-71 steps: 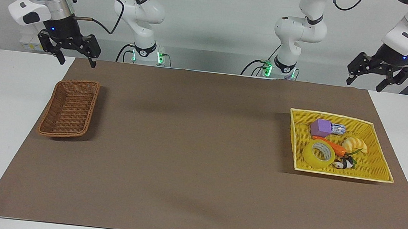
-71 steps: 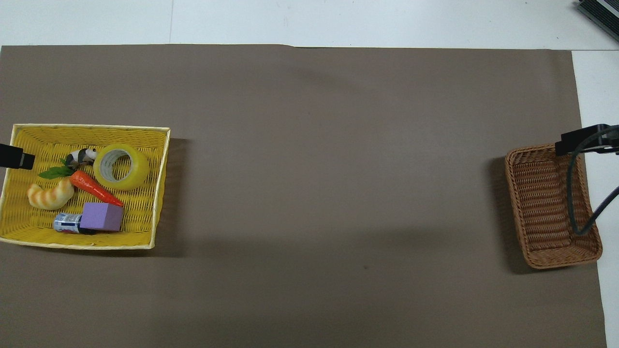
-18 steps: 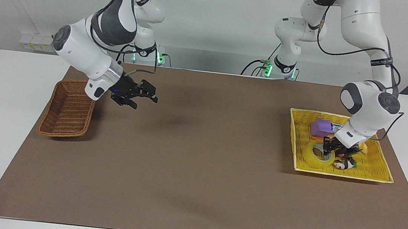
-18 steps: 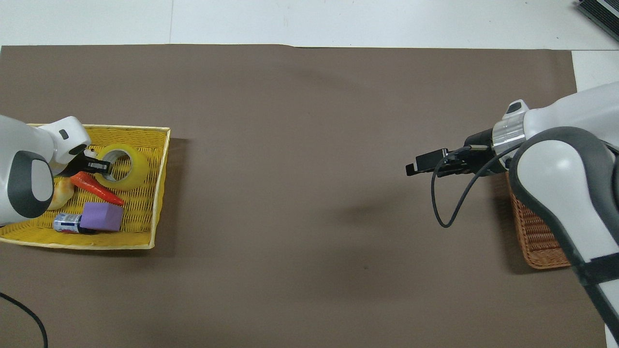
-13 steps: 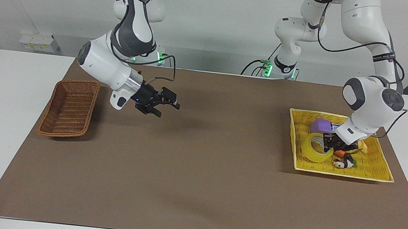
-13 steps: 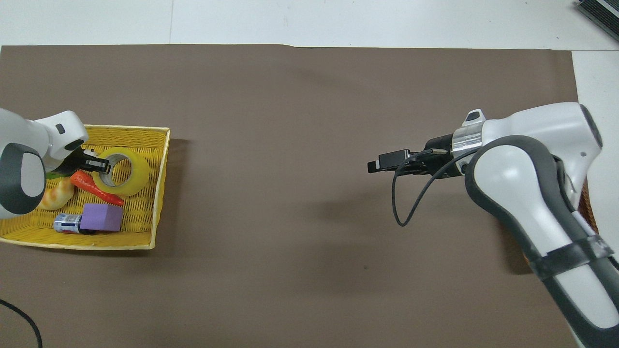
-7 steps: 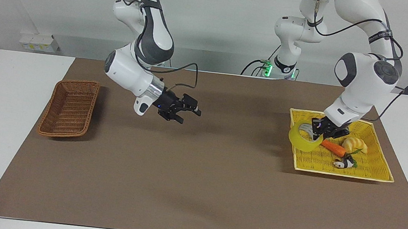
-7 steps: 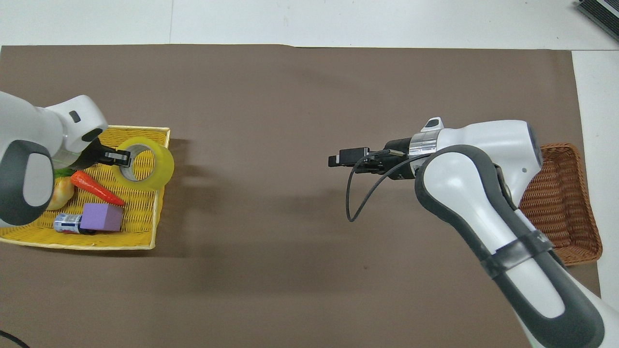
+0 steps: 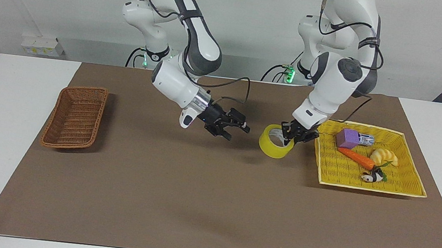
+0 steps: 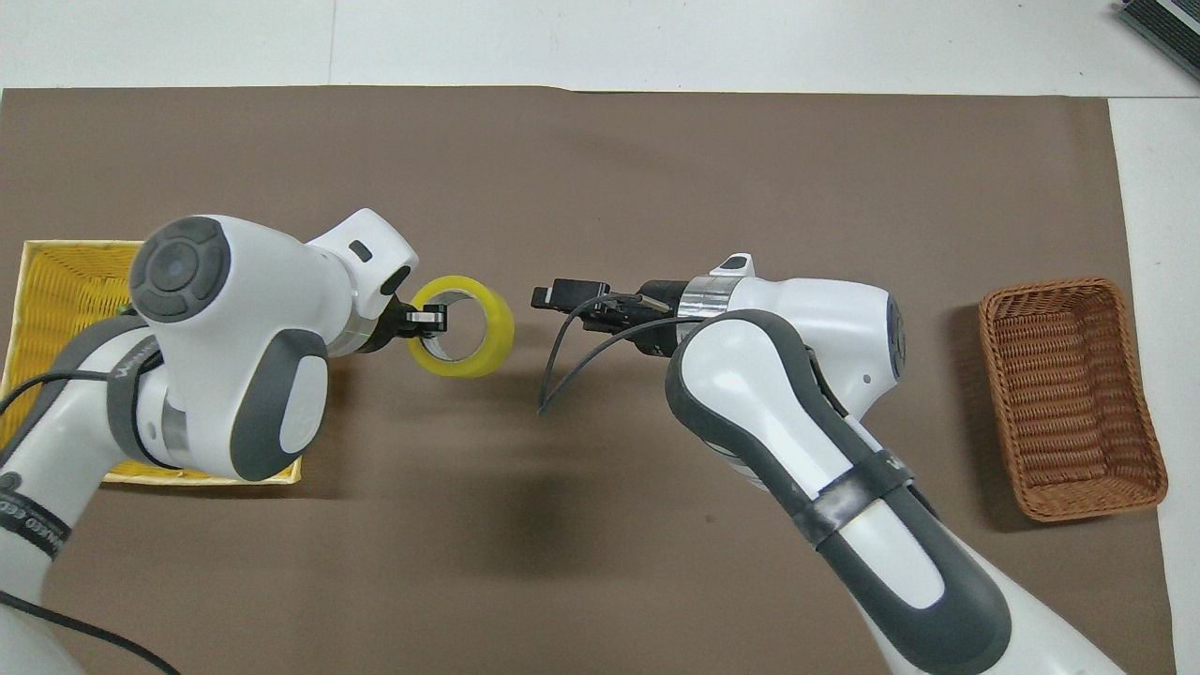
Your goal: Move tape to another basket
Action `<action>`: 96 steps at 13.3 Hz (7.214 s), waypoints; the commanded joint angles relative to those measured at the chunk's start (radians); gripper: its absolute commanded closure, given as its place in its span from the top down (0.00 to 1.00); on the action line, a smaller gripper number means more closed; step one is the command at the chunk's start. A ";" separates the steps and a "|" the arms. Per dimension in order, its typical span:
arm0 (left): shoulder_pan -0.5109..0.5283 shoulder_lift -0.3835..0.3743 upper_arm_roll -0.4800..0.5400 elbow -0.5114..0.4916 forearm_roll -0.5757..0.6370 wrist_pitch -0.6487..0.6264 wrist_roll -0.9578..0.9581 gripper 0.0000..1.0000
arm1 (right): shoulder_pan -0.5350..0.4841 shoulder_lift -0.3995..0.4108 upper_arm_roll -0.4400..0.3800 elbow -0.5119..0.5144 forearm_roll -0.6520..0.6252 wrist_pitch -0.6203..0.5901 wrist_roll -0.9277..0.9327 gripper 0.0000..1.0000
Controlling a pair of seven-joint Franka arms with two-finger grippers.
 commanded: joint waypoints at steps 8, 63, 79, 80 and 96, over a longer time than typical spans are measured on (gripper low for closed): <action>-0.166 -0.006 0.020 0.000 -0.139 0.125 -0.196 0.00 | 0.005 0.051 -0.005 0.002 0.021 0.053 -0.068 0.83; 0.390 -0.129 0.043 0.510 0.203 -0.701 0.571 1.00 | -0.850 -0.179 -0.016 -0.064 -1.257 -0.551 -0.020 0.99; 0.392 -0.129 0.043 0.510 0.203 -0.701 0.573 1.00 | -0.556 -0.336 0.028 0.112 -1.354 -0.723 0.404 1.00; 0.390 -0.129 0.043 0.510 0.203 -0.701 0.573 1.00 | -0.520 -0.336 0.035 0.114 -1.354 -0.726 0.444 1.00; 0.390 -0.129 0.043 0.510 0.203 -0.701 0.573 1.00 | -0.611 -0.333 0.027 0.370 -1.260 -1.013 0.346 1.00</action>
